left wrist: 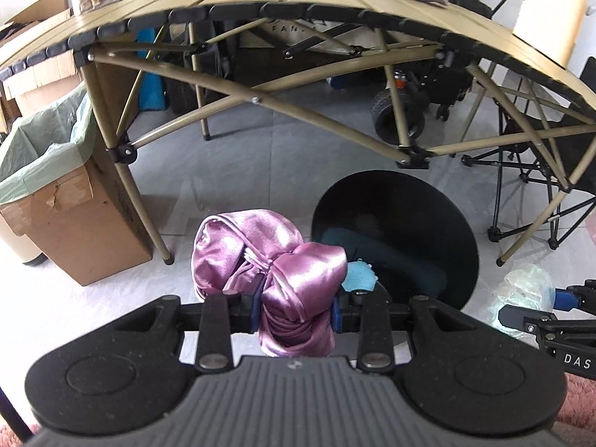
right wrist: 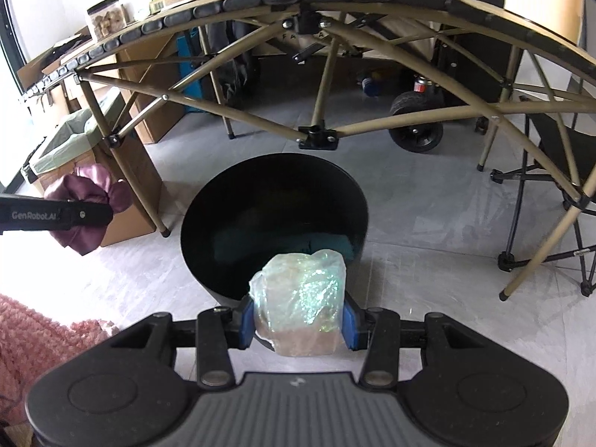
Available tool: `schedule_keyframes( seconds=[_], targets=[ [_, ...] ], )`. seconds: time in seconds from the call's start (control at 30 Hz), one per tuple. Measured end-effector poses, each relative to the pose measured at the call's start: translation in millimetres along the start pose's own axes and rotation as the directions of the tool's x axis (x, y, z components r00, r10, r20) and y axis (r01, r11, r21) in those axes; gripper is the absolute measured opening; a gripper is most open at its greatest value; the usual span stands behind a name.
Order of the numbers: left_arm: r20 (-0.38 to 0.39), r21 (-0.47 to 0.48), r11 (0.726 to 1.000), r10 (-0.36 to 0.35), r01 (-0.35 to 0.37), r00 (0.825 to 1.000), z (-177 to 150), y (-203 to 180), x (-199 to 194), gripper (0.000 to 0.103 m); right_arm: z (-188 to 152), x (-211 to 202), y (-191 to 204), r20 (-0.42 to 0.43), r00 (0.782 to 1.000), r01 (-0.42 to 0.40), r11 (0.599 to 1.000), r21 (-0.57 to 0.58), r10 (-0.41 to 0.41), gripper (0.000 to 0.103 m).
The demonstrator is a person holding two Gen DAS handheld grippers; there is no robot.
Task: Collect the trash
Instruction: 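Carry both items down under the table toward the black bin, then open the right gripper over the bin to drop the plastic bag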
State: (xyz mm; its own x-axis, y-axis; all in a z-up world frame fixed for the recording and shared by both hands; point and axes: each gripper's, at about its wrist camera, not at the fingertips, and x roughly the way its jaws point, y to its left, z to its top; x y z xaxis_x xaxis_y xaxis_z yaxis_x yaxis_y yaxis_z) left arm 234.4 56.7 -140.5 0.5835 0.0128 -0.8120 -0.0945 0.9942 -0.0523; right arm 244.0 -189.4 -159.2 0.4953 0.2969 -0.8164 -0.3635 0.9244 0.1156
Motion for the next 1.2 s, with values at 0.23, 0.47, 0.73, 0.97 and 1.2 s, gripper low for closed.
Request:
schedule_keyframes(
  seconds=[0.23,0.47,0.73,0.97,1.2],
  targets=[
    [-0.011,-0.026,1.000,0.014,-0.014,1.000,11,12,15,0.033,31,27,15,-0.001,1.000,-0.023,0.999,-0.024,0.023,0.043],
    [-0.031,-0.062,0.998,0.025,-0.026,0.999,19,25,31,0.033,59,59,22,-0.014,0.999,-0.035,0.999,-0.013,0.035,0.043],
    [-0.060,-0.073,0.996,0.041,-0.046,0.997,17,35,47,0.033,69,91,21,-0.061,0.998,-0.033,0.999,0.024,0.034,0.043],
    [-0.081,-0.080,0.995,0.048,-0.054,0.996,15,38,53,0.033,65,106,14,-0.103,0.994,-0.026,0.998,0.061,0.032,0.043],
    [-0.080,-0.072,0.996,0.047,-0.052,0.996,15,34,52,0.033,63,109,9,-0.109,0.993,-0.032,0.996,0.089,0.042,0.053]
  ],
)
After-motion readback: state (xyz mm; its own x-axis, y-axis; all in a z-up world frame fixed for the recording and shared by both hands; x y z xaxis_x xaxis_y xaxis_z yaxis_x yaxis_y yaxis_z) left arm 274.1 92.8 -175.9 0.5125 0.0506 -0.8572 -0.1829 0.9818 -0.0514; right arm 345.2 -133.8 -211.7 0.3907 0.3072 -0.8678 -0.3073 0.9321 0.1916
